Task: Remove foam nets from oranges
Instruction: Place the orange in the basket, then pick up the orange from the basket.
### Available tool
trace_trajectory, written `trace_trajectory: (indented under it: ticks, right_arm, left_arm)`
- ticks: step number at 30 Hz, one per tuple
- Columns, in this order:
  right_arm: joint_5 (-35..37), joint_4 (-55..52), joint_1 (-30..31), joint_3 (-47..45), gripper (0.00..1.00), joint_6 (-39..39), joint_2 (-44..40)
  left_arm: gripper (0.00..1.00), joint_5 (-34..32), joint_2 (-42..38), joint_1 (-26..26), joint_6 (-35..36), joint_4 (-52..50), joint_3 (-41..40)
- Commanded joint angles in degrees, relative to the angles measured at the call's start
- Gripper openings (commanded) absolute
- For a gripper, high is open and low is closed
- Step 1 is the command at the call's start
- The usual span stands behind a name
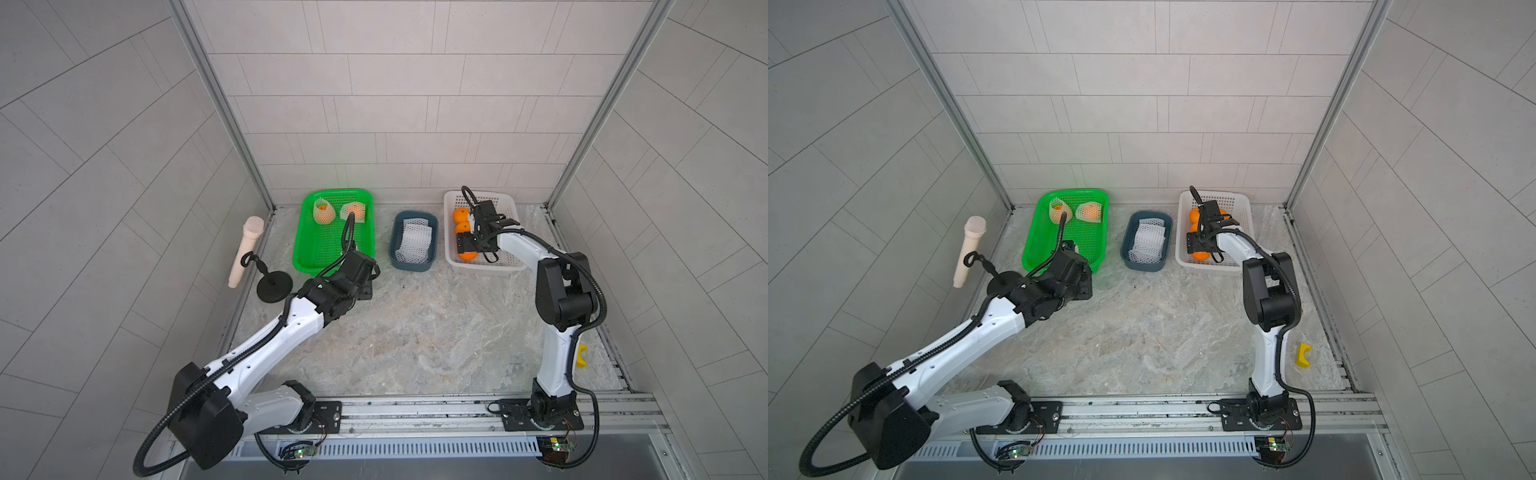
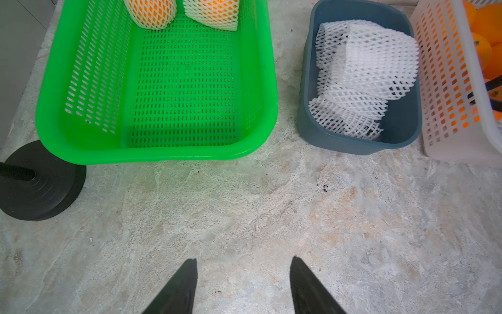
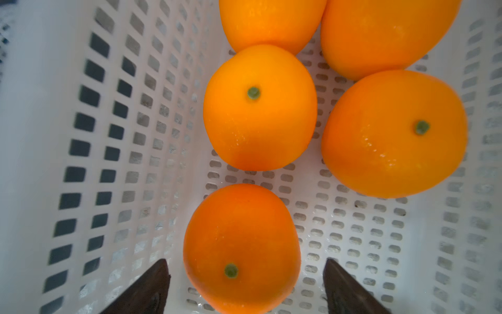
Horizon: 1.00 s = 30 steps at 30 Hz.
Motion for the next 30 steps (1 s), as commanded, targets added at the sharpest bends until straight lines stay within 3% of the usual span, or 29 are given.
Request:
trace_trajectory:
  ticks: [1,10,23,30]
  right_arm:
    - [0.93,-0.29,-0.20,-1.00,0.89,-0.13,-3.25]
    - [-4.67,3.19,0.49,-7.60,0.87,1.06,-10.07]
    - [-3.23,3.81,5.79,-12.27,0.85,0.92,-15.91]
    - [-2.43,4.86,7.11,-17.93,0.85,0.02,-23.12]
  left_arm:
    - [0.59,-1.13,-1.19,-0.25,-0.65,-1.47,0.57]
    - [0.59,-1.18,0.03,-0.24,-0.18,-1.76,1.51]
    - [0.59,-0.79,0.78,-0.24,-0.01,-1.88,1.96]
    - [0.59,-0.89,1.02,-0.29,-0.01,-1.82,1.94]
